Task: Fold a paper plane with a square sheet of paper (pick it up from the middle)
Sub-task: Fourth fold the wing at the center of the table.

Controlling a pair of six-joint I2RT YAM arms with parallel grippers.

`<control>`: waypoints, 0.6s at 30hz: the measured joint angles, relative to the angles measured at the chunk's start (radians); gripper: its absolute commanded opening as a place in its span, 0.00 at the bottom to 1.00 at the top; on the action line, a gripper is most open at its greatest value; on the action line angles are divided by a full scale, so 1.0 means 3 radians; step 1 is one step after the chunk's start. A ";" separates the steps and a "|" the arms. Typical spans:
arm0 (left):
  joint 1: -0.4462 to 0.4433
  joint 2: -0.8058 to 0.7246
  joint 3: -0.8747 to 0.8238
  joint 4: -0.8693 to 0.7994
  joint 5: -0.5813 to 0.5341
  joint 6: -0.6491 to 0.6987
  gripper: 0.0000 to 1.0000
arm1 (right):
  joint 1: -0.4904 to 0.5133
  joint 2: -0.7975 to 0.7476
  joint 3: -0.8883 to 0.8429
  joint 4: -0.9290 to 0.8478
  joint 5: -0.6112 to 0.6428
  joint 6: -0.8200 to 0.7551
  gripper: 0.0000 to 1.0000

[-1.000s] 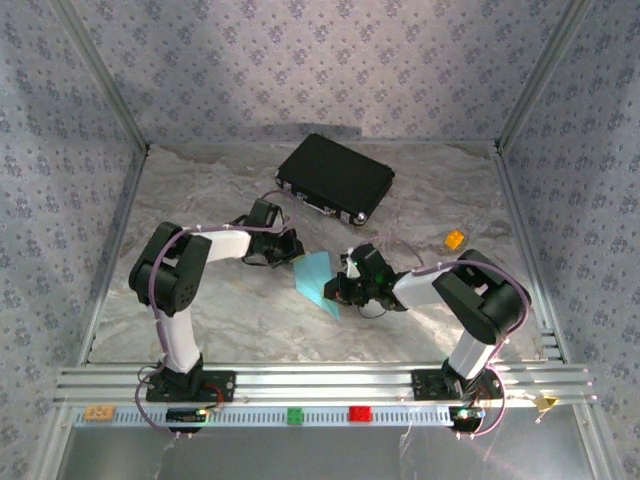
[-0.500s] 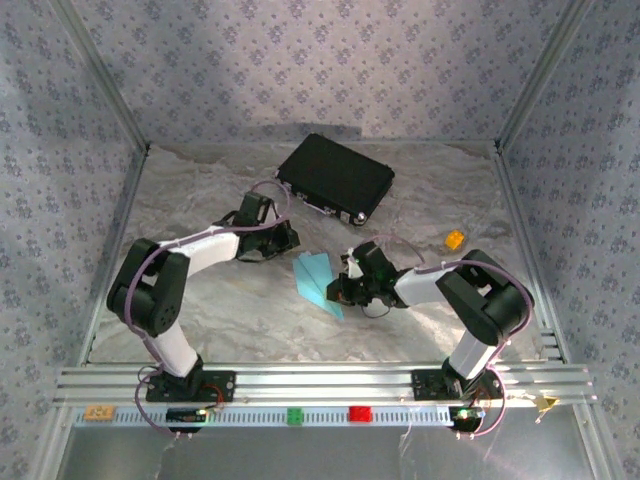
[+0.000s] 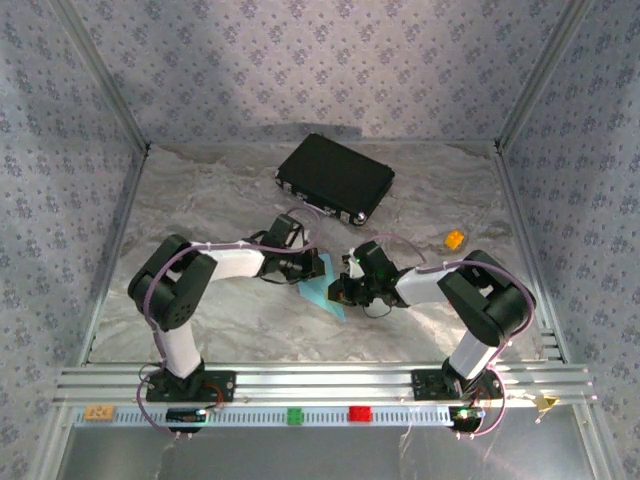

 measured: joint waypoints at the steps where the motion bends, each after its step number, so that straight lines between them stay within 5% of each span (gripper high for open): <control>1: 0.0011 0.0055 -0.0033 0.0020 0.0001 -0.0010 0.05 | 0.0000 0.0000 0.0000 0.0000 0.0000 0.0000 0.00; 18: 0.0506 0.0173 0.0036 0.0031 0.0277 0.0120 0.04 | 0.0000 -0.0006 -0.0005 -0.0005 0.0004 0.0000 0.00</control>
